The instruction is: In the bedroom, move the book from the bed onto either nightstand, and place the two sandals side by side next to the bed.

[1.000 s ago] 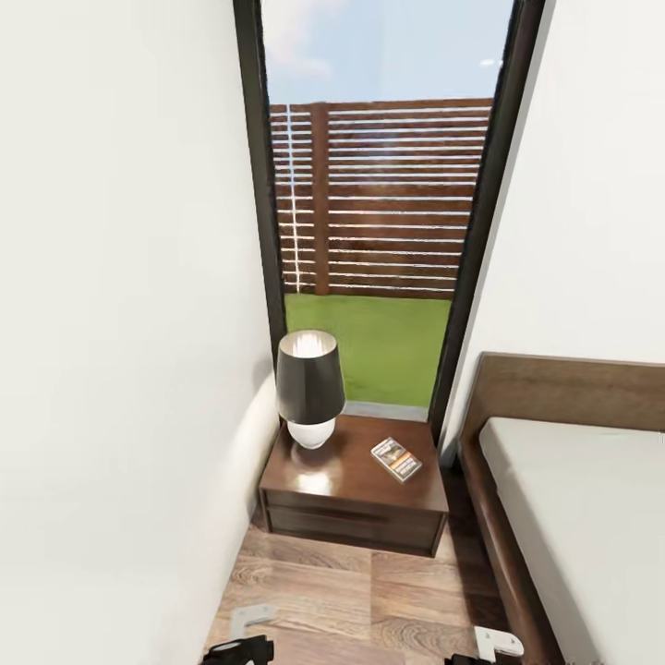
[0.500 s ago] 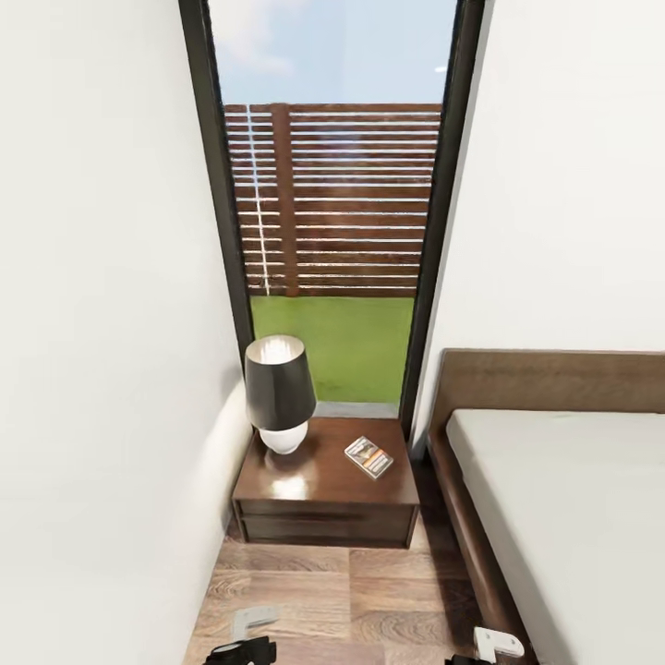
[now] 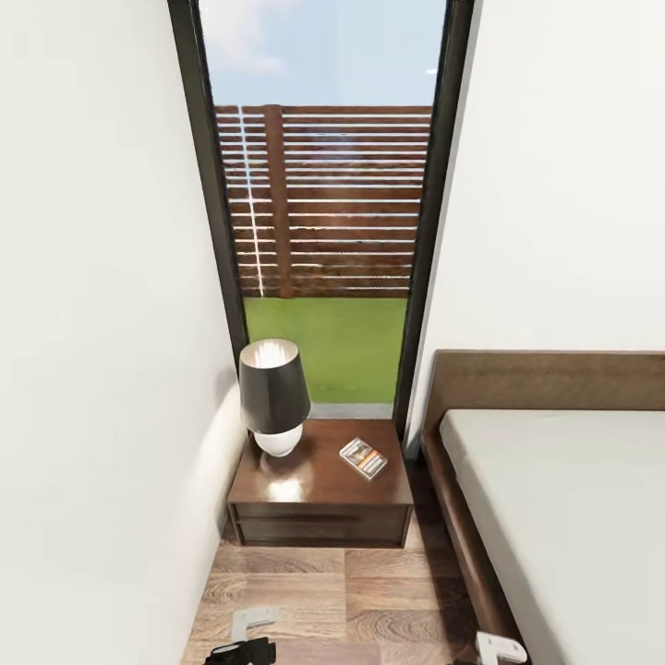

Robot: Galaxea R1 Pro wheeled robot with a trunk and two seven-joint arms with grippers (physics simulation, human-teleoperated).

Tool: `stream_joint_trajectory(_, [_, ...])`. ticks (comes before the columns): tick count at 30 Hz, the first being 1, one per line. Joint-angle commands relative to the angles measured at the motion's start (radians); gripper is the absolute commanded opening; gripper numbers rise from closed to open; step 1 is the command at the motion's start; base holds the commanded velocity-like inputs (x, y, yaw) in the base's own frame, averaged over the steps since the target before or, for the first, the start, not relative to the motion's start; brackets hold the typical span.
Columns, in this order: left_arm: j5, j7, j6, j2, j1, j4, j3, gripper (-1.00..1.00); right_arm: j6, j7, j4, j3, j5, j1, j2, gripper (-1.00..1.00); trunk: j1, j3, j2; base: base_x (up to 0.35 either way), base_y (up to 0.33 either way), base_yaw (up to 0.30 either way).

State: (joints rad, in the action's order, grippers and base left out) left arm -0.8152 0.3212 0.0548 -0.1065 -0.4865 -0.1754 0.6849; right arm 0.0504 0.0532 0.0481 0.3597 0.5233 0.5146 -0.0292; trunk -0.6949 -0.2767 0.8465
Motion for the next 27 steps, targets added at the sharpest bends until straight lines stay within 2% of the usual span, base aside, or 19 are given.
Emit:
stream_joint_trajectory(1, [-0.005, 0.007, 0.005, 0.001, 0.0, -0.001, 0.008, 1.0, 0.008, 0.0, 0.003, 0.008, 0.009, -0.003, 0.001, 1.0, 0.004, 0.002, -0.006, 0.0, 0.0, -0.009])
stream_joint_trajectory(10, [-0.008, 0.007, 0.006, 0.001, 0.001, 0.034, 0.008, 1.0, 0.024, 0.0, 0.001, 0.009, 0.003, -0.023, 0.002, 1.0, 0.038, 0.03, -0.069, 0.0, 0.0, -0.003])
stream_joint_trajectory(17, [-0.035, 0.007, 0.007, 0.002, 0.027, 0.094, 0.008, 1.0, 0.026, 0.0, 0.001, 0.009, 0.003, -0.025, 0.002, 1.0, 0.065, 0.052, -0.118, 0.0, 0.0, 0.0])
stream_joint_trajectory(21, [-0.045, 0.006, 0.005, 0.002, 0.072, 0.126, 0.008, 1.0, 0.026, 0.0, 0.001, 0.009, 0.003, -0.025, 0.001, 1.0, 0.08, 0.065, -0.146, 0.0, 0.0, 0.0])
stream_joint_trajectory(27, [-0.049, 0.006, 0.003, 0.002, 0.104, 0.14, 0.008, 1.0, 0.026, 0.0, 0.001, 0.009, 0.003, -0.025, 0.001, 1.0, 0.103, 0.083, -0.188, 0.0, 0.0, 0.0])
